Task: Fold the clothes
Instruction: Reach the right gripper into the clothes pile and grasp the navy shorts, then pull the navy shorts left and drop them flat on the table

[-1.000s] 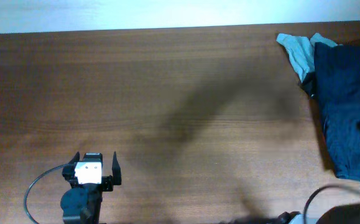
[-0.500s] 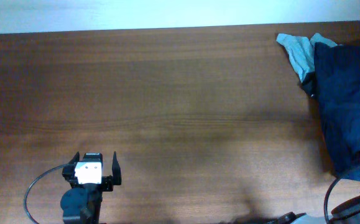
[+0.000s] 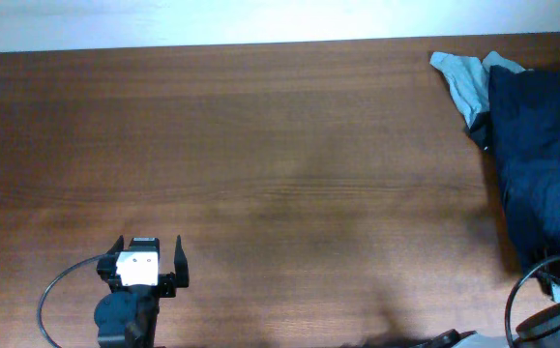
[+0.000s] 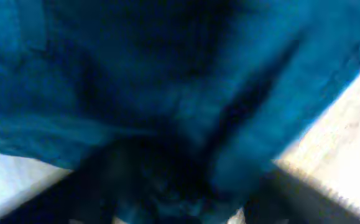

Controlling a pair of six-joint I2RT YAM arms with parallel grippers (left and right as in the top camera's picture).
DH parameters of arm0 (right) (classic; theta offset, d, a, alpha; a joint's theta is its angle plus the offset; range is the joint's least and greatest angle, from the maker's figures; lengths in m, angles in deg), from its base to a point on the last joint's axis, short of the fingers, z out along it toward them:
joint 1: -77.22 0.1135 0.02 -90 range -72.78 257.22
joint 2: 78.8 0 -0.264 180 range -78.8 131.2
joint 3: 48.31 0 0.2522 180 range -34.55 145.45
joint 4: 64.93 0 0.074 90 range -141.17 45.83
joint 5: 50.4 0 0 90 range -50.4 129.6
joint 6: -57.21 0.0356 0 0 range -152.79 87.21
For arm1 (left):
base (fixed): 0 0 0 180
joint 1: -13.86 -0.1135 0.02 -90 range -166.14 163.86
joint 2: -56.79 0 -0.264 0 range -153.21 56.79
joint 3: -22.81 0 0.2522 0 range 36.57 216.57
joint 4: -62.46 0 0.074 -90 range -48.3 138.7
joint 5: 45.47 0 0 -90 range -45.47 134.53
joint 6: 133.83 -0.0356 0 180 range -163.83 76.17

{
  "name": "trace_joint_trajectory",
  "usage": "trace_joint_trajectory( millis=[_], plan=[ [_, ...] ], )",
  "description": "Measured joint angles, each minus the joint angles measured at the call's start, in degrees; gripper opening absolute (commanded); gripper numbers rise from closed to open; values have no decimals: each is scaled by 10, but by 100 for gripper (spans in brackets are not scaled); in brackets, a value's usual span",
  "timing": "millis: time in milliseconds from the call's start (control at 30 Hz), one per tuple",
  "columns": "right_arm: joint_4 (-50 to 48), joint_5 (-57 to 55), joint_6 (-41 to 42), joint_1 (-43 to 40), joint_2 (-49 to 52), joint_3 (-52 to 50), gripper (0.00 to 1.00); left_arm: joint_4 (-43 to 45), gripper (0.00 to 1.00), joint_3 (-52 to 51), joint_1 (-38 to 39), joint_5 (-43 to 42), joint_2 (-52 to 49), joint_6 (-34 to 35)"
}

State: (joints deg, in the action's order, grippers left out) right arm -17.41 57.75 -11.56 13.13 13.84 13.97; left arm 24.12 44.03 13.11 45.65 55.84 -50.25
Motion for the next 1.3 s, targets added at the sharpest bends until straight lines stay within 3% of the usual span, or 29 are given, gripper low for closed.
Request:
trace_joint_trajectory(
  millis=[167,300,467,667,833,1033,1200,1300],
  plan=[
    [48,84,6,0,-17,28,4,0,99,0,0,0,0,0],
    [117,118,7,11,-117,94,4,0,99,0,0,0,0,0],
    [132,148,6,153,-287,218,4,0,99,0,0,0,0,0],
    [125,156,6,397,-377,312,4,0,99,0,0,0,0,0],
    [139,97,18,515,-382,324,4,0,99,0,0,0,0,0],
    [146,26,52,689,-281,324,4,0,99,0,0,0,0,0],
    [179,-83,35,666,-248,349,4,0,99,0,0,0,0,0],
    [215,-139,18,622,-246,461,4,0,99,0,0,0,0,0]
  ],
)
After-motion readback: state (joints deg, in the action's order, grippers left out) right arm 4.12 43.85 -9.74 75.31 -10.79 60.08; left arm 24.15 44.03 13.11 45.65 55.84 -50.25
